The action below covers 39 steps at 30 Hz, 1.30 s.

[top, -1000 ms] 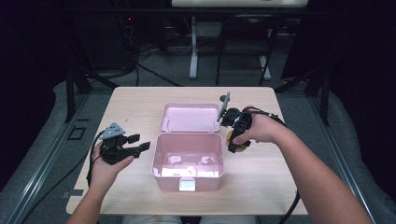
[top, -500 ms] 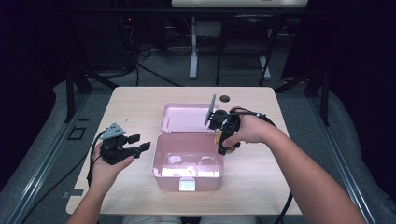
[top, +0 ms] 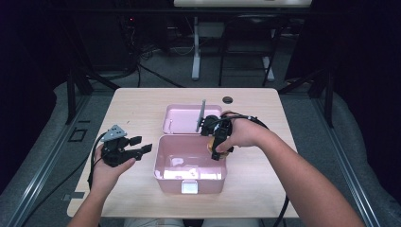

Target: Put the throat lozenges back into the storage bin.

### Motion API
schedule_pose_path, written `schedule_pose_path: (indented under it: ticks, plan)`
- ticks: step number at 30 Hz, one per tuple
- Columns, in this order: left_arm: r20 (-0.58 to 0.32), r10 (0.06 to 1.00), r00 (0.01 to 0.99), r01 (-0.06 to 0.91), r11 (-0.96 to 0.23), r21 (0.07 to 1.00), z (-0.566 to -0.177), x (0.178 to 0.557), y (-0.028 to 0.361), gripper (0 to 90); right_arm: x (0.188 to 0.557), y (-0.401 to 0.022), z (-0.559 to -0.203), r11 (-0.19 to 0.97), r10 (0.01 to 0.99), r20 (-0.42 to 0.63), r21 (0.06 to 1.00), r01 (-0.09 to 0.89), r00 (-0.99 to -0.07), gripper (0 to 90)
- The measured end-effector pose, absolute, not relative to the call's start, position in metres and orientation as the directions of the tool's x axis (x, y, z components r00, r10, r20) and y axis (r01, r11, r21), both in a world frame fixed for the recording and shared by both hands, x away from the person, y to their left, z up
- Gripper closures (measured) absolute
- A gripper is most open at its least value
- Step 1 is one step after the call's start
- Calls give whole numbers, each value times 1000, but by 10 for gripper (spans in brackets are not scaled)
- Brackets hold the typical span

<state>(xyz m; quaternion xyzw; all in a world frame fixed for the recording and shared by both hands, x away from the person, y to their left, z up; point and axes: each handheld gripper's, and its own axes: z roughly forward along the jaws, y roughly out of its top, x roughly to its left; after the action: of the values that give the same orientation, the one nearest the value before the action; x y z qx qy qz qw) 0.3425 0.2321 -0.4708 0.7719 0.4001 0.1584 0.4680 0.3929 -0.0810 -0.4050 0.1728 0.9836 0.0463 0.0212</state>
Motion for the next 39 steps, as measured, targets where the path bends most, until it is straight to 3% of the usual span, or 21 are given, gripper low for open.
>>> schedule_pose_path:
  ticks: [20, 39]
  plan:
    - [-130, 765, 631, 470, -243, 849, -471, 343, 232, 420, 381, -64, -418, 984, 156, -19, 93, 153, -988, 197]
    - [-131, 763, 632, 474, -247, 845, -471, 343, 233, 420, 385, -58, -434, 988, 138, -23, 71, 136, -990, 197]
